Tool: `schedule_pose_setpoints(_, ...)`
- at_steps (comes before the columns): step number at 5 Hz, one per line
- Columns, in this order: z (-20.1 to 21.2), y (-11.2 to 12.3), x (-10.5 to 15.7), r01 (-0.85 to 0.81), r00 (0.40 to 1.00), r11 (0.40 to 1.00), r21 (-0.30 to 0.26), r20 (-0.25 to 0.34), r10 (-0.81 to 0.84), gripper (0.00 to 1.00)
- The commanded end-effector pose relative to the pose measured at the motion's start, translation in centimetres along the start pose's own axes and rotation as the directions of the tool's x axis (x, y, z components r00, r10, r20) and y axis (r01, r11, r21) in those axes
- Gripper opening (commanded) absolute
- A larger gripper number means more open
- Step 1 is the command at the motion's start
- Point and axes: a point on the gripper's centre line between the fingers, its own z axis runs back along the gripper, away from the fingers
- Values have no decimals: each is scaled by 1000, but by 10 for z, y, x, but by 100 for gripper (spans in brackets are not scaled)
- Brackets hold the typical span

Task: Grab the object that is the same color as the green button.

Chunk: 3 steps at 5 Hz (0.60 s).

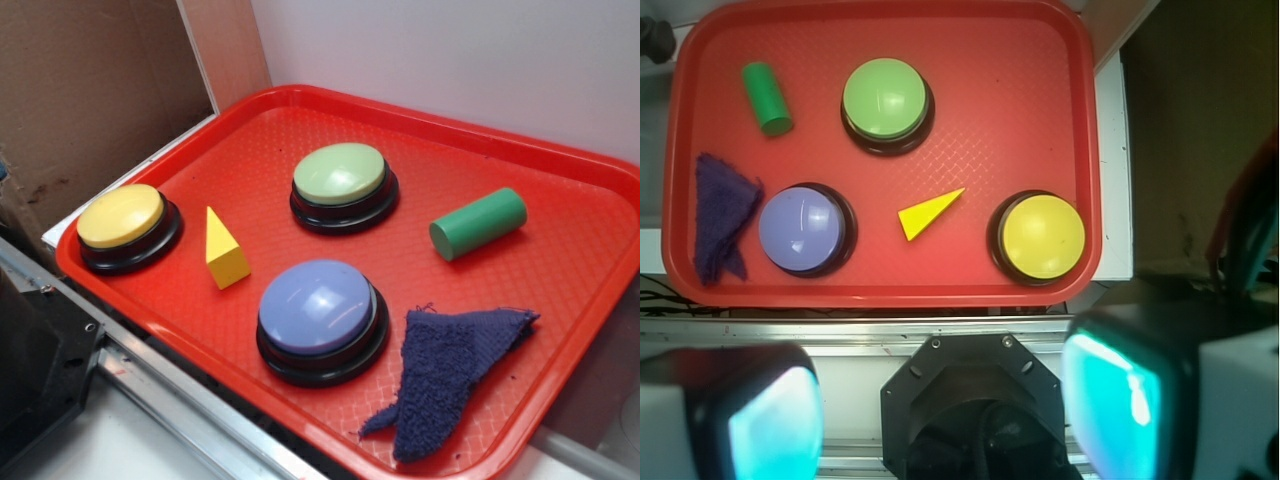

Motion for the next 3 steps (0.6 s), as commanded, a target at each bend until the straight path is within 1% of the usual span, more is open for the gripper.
schedule_pose_setpoints(1, 0, 0, 0, 0, 1000, 1000, 0, 0, 0, 100)
schedule_pose_setpoints(2, -1, -4, 41, -86, 996, 996, 22, -23, 86, 100)
schedule_pose_setpoints(3, 2, -4, 82, -165, 986, 984, 69, -23, 167, 100)
